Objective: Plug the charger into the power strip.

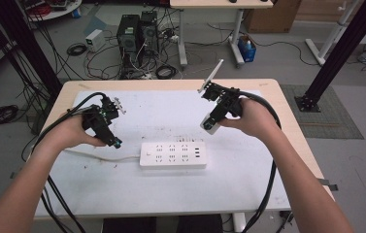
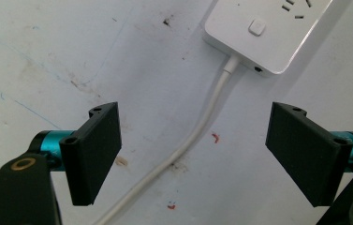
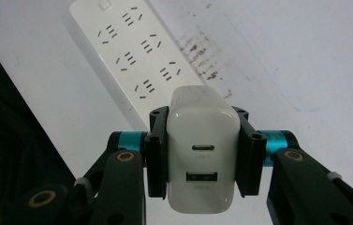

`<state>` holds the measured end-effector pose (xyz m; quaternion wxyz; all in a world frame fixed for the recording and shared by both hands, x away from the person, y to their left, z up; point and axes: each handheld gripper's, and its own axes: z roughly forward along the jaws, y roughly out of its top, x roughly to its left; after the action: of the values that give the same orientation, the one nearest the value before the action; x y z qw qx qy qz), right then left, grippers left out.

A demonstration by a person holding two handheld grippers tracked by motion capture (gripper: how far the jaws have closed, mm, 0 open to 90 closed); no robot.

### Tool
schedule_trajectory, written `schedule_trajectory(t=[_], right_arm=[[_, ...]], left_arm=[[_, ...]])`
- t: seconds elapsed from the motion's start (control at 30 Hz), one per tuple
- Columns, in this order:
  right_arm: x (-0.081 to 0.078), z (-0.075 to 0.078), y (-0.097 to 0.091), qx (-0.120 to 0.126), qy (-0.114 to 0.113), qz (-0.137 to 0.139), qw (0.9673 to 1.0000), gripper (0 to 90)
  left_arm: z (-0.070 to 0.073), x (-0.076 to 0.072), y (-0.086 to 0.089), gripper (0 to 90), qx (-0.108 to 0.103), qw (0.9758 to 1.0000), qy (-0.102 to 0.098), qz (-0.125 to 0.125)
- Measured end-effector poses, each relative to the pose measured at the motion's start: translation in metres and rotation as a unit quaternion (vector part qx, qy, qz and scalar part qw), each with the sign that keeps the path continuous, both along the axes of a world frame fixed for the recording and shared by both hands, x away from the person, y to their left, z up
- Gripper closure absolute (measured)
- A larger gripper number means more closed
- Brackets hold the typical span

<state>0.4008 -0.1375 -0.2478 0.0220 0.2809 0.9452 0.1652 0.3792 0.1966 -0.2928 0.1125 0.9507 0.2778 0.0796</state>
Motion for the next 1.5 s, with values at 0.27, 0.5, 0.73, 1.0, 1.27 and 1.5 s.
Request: schedule_trajectory(t=[0.27,0.5,0.73,1.0,1.27,1.5], right_arm=[[0.005,-0.024,0.032,-0.030,-0.003,0.087,0.9957,62.2],[0.010,-0.059,0.069,-0.074,0.005,0.171,0.9824,62.2],[0.012,-0.081,0.086,-0.108,0.000,0.216,0.9703,62.2],[0.016,-0.096,0.095,-0.123,0.009,0.246,0.9612,62.3],[0.016,-0.103,0.098,-0.135,0.004,0.267,0.9542,62.4],[0.017,-0.111,0.101,-0.148,0.006,0.294,0.9444,62.7]], left_arm=[[-0.005,-0.002,0.010,18.5,-0.004,0.9999,0.000,0.014],[-0.007,-0.009,0.015,18.5,-0.002,0.9999,0.002,0.011],[-0.011,-0.014,0.023,18.5,-0.002,0.9999,0.001,0.014],[-0.014,-0.018,0.029,18.5,-0.001,0.9998,0.005,0.017],[-0.018,-0.018,0.028,18.5,0.000,0.9998,0.009,0.016],[-0.022,-0.018,0.026,18.5,-0.001,0.9998,0.013,0.012]])
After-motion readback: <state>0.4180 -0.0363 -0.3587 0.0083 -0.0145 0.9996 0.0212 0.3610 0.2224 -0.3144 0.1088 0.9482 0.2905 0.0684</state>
